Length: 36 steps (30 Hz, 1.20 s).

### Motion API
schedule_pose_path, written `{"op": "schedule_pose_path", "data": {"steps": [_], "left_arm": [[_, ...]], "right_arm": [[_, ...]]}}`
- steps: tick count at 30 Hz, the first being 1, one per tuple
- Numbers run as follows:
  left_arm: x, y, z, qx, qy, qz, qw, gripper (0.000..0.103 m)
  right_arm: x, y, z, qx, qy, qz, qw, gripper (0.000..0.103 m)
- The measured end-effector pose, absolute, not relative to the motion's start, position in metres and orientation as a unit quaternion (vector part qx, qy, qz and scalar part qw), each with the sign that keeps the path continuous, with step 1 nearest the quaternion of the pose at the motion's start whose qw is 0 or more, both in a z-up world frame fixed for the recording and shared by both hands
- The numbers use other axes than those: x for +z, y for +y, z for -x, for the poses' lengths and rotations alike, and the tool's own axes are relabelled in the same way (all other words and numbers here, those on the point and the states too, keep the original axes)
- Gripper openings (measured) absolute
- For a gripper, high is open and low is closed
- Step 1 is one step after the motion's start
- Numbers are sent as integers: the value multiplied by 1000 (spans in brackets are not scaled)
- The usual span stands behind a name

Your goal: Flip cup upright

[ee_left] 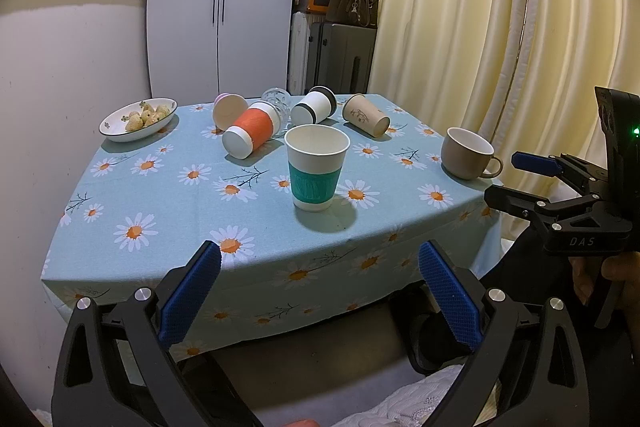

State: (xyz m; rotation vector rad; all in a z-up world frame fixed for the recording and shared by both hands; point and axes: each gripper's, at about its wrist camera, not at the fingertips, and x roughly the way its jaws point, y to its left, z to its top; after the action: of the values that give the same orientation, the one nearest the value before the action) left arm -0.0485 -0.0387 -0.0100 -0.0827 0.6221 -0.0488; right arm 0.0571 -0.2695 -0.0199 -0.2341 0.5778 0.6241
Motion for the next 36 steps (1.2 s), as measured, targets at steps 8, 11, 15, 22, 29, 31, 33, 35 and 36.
{"op": "schedule_pose_path", "data": {"steps": [8,11,15,22,29,31,33,35,36], "left_arm": [[-10,-39,49,-24,305,41,951,97],[-10,-39,49,-24,306,41,951,97],[-10,-39,49,-24,306,41,951,97],[-10,-39,49,-24,306,40,951,97],[-10,-39,49,-25,306,41,951,97],[-10,-39,49,-25,304,40,952,97],[-10,-40,50,-25,303,38,952,97],[-10,-40,50,-24,302,37,952,97],[-10,-40,50,-24,303,38,952,97]], "right_arm": [[-20,-268,-57,302,280,114,904,92],[-20,-268,-57,302,280,114,904,92],[-21,-270,-57,302,280,116,904,92],[-22,-272,-57,302,280,116,904,92],[-21,-270,-57,303,280,116,904,92],[-21,-272,-57,302,280,115,904,92],[-21,-269,-58,303,280,116,904,92],[-21,-271,-57,303,280,116,904,92],[-21,-271,-57,302,280,116,904,92]]}}
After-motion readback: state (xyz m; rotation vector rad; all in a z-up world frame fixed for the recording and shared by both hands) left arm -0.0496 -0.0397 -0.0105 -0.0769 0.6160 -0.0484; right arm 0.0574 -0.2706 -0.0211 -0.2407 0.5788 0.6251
